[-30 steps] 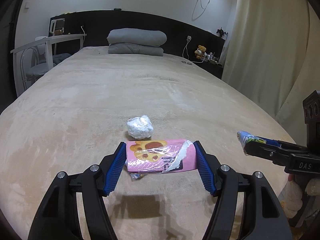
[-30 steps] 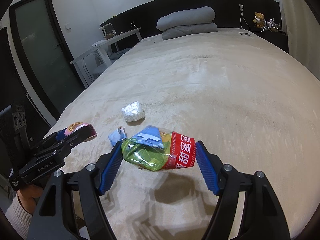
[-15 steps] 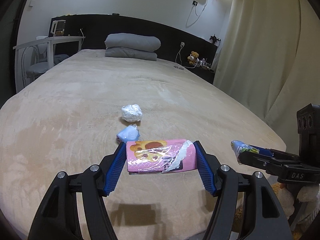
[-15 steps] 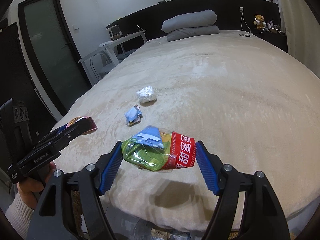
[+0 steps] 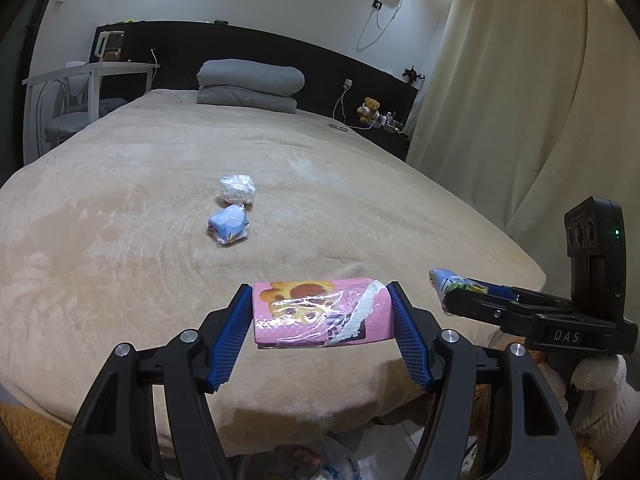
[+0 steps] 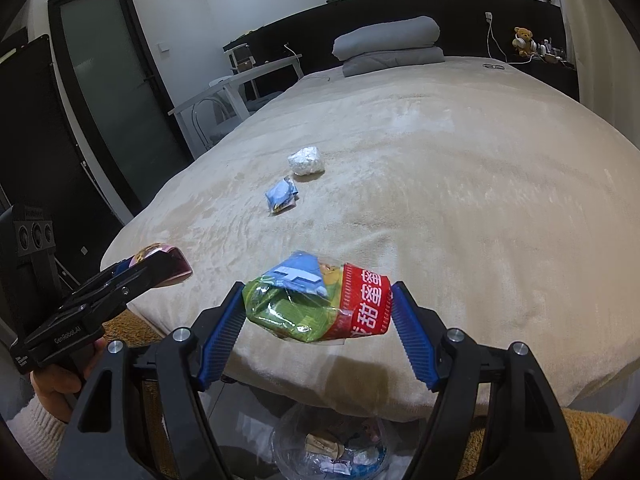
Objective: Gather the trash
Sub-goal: 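Carry the candy bag and pink snack pack down toward the trash bag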
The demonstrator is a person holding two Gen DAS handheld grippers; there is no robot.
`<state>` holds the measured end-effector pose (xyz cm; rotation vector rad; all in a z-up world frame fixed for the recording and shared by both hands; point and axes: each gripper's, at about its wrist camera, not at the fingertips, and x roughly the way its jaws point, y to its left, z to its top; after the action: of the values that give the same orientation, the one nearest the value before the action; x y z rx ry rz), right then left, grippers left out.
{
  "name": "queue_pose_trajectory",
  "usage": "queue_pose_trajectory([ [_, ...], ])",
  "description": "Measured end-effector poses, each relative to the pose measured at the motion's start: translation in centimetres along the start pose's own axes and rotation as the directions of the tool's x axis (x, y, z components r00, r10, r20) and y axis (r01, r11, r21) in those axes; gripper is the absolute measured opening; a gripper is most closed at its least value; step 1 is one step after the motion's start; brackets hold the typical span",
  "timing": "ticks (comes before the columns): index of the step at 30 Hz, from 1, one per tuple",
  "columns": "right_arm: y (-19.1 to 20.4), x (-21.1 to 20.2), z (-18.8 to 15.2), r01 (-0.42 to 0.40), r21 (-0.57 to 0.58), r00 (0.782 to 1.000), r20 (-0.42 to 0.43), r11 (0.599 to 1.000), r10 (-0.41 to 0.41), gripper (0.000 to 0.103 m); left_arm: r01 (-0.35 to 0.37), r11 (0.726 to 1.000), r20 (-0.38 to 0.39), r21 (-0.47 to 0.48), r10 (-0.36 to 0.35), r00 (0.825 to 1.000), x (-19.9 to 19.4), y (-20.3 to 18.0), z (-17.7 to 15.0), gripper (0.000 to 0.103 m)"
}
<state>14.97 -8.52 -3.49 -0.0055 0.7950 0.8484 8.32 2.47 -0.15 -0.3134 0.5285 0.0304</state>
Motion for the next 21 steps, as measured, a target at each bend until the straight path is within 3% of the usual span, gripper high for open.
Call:
queue_pose_trajectory([
  [11, -0.4, -1.1, -3.4, -0.045, -0.021, 0.997, -0.064, 0.999, 0.044, 0.072, 0.044, 0.999, -0.083, -0.013, -0.045, 0.996, 0.0, -1.5, -3.4, 0.065],
  [21, -0.5, -1.5, -5.9, -0.107, 0.007, 0.986, -0.126, 0.994, 0.107, 0.072, 0.059, 0.998, -0.189, -0.016, -0.062, 0.98, 1.0, -2.6, -6.6, 0.065],
])
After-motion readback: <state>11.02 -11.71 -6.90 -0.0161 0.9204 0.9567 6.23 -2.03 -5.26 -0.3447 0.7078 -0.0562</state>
